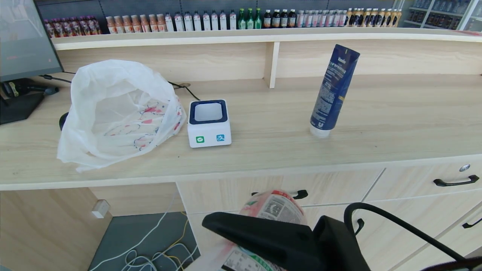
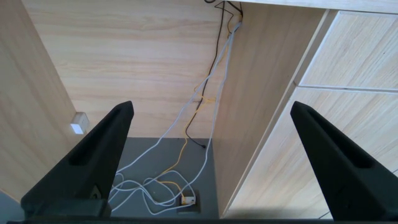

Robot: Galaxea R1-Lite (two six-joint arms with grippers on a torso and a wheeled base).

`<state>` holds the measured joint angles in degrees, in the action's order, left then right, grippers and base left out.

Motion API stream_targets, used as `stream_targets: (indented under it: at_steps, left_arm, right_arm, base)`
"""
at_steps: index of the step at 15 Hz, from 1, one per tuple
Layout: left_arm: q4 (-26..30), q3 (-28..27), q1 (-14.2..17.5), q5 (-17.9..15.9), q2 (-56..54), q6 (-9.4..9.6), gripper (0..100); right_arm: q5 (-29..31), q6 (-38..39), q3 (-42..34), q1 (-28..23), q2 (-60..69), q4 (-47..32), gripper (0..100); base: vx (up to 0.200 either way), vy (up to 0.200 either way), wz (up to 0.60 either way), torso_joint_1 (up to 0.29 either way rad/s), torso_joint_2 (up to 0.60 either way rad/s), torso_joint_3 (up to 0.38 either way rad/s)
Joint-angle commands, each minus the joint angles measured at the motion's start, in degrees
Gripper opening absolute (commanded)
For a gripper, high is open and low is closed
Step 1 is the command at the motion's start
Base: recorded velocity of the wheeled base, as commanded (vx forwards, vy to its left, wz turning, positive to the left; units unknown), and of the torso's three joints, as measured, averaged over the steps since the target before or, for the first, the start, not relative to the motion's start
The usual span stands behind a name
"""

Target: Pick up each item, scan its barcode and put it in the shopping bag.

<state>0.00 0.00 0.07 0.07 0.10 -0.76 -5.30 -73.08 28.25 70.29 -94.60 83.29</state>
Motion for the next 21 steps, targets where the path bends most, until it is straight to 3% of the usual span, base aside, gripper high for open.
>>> stream_targets:
  at_steps: [1, 7, 9, 21]
  left_arm:
    - [0.00, 0.00, 0.01, 0.01, -0.01, -0.04, 100]
    - [0.00, 0.00, 0.01, 0.01, -0.01, -0.04, 100]
    - [0.00, 0.00, 0.01, 0.01, -0.01, -0.04, 100]
    - [0.00, 0.00, 0.01, 0.01, -0.01, -0.04, 100]
  right_arm:
    - [-0.76, -1.10, 0.49, 0.20, -0.06, 0.03, 0]
    - [-2.96, -8.83, 1.46, 0.20, 0.03, 0.03, 0]
    - [-2.96, -15.25, 1.81, -0.15, -0.23, 2.14, 0]
    - [-2.78, -16.48, 1.99, -0.24, -0.50, 3.02, 0]
  base:
    - [0.000, 0.000, 0.00, 0.000, 0.00, 0.000]
    - [0.000, 0.000, 0.00, 0.000, 0.00, 0.000]
    - [0.000, 0.000, 0.00, 0.000, 0.00, 0.000]
    - [0.000, 0.000, 0.00, 0.000, 0.00, 0.000]
